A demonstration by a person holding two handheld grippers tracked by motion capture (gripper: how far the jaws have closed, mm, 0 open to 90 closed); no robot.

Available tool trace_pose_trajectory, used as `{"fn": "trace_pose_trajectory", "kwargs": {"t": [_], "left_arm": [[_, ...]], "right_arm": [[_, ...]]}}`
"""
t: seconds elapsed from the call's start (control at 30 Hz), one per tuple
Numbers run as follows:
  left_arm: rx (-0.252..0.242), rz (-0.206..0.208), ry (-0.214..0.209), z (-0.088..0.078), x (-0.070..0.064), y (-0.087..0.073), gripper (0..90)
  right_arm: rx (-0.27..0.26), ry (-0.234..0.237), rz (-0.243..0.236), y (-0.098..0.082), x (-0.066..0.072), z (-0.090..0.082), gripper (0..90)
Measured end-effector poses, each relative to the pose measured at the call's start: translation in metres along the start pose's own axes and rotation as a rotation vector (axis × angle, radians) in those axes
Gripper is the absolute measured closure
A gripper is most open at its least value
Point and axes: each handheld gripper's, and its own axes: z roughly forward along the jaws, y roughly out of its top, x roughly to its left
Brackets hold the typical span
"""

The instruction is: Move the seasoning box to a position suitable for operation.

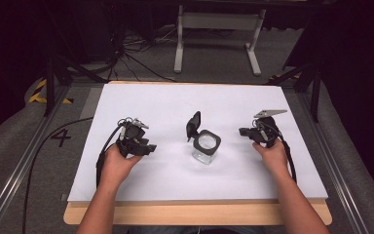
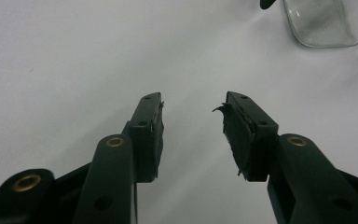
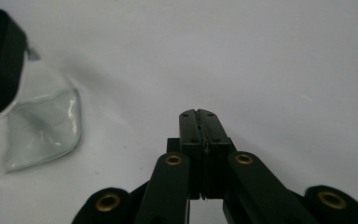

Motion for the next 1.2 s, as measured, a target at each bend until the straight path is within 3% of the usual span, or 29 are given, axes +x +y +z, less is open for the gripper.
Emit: {"fn": "trace_pose_trajectory", "kwargs": {"t": [0.13, 0.3, 0.43, 0.53, 0.7, 0.9, 1.2], "left_arm": [[0.003, 0.015, -0.013, -0.005, -0.004, 0.002, 56.2], [0.016, 0.032, -0.037, -0.01, -0.009, 0.006, 55.1], [0.028, 0.046, -0.053, -0.012, -0.013, 0.009, 53.8], [0.041, 0.045, -0.063, -0.014, -0.018, 0.012, 53.0], [0.055, 0.056, -0.074, -0.019, -0.026, 0.015, 52.6], [0.061, 0.066, -0.073, -0.023, -0.031, 0.016, 49.4], [0.063, 0.068, -0.077, -0.022, -0.033, 0.016, 48.7]], "right_arm": [[0.037, 0.025, -0.053, 0.001, 0.012, 0.002, 89.3], [0.036, 0.04, -0.092, 0.003, 0.018, 0.0, 89.3], [0.032, 0.095, -0.09, 0.003, 0.021, 0.0, 89.3], [0.044, 0.132, -0.135, 0.005, 0.032, 0.005, 89.3], [0.07, 0.169, -0.169, 0.006, 0.044, 0.012, 89.3], [0.069, 0.185, -0.23, 0.007, 0.057, 0.018, 89.1], [0.07, 0.184, -0.229, 0.008, 0.057, 0.023, 89.3]]}}
